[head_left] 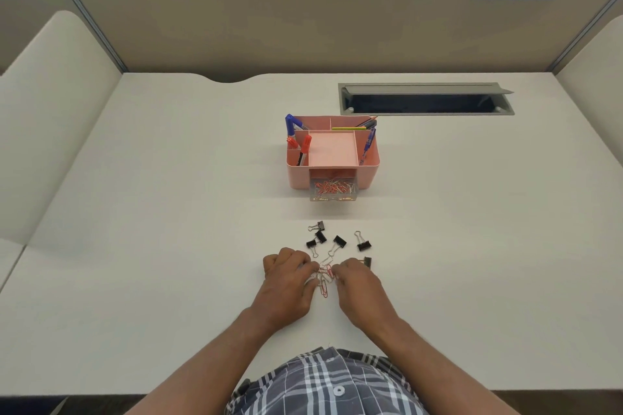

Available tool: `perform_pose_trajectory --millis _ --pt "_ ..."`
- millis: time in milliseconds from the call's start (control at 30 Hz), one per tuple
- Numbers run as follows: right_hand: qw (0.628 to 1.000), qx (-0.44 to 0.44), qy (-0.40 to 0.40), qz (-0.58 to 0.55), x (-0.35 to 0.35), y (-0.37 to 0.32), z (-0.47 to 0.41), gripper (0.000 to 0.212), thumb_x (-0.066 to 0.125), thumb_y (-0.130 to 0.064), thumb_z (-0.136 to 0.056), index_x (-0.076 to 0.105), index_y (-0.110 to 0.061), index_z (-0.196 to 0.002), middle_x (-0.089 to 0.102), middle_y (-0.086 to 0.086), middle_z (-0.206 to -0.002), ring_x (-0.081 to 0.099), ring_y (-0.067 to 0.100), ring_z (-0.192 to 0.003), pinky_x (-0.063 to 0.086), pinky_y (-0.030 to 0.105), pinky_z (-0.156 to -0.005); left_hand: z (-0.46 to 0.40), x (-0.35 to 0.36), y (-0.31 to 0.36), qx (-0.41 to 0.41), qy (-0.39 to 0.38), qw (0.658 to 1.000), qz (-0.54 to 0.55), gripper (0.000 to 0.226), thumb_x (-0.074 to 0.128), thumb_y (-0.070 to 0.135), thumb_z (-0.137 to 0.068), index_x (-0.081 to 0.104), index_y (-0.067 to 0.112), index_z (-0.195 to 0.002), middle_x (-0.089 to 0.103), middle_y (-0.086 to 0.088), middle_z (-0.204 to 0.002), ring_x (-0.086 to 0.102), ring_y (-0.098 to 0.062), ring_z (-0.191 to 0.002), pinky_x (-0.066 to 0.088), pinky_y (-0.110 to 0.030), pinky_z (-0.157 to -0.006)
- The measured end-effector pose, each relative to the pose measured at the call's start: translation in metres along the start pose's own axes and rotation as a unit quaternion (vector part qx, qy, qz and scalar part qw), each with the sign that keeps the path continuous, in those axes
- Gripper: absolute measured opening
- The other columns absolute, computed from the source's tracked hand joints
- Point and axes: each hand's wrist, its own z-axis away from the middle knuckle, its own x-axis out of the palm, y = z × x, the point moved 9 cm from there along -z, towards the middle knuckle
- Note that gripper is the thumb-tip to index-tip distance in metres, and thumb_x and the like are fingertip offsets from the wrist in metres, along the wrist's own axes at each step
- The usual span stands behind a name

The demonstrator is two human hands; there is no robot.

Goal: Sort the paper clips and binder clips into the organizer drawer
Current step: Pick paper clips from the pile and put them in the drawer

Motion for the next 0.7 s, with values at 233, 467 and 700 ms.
perform_pose_trajectory --millis 233,467,700 --pt "0.998 0.047 -0.044 -0.028 0.005 0.0 -0.003 0.044 0.066 -0.038 -0.087 0.053 -0.012 -0.121 0.048 0.002 -0.116 0.05 0.018 -0.106 0.045 0.025 -0.088 0.005 -0.01 -0.006 -0.01 0.041 0.999 0.001 0.038 0.065 0.03 -0.072 0.065 0.019 -0.107 0.059 0.009 -0.098 0.051 -0.017 -0.095 0.033 -0.036 -0.075" --pt "1.0 -0.022 -0.018 0.003 0.014 -0.016 -0.011 0.032 0.062 -0.019 -0.091 0.052 -0.01 -0.12 0.046 0.006 -0.112 0.047 0.019 -0.096 0.04 0.022 -0.075 0.003 -0.008 -0.005 -0.013 0.065 0.997 -0.034 0.008 0.06 0.02 -0.085 0.063 0.025 -0.089 0.056 0.012 -0.087 0.049 -0.017 -0.084 0.03 -0.034 -0.07" --pt "0.999 -0.044 0.004 0.024 0.009 -0.014 -0.019 0.007 0.058 -0.013 -0.091 0.06 -0.011 -0.098 0.052 0.002 -0.101 0.048 0.019 -0.091 0.036 0.025 -0.07 -0.007 0.001 -0.008 -0.018 0.062 0.997 -0.031 0.013 0.068 0.014 -0.082 0.062 0.025 -0.082 0.054 0.011 -0.078 0.048 -0.017 -0.079 0.024 -0.032 -0.067"
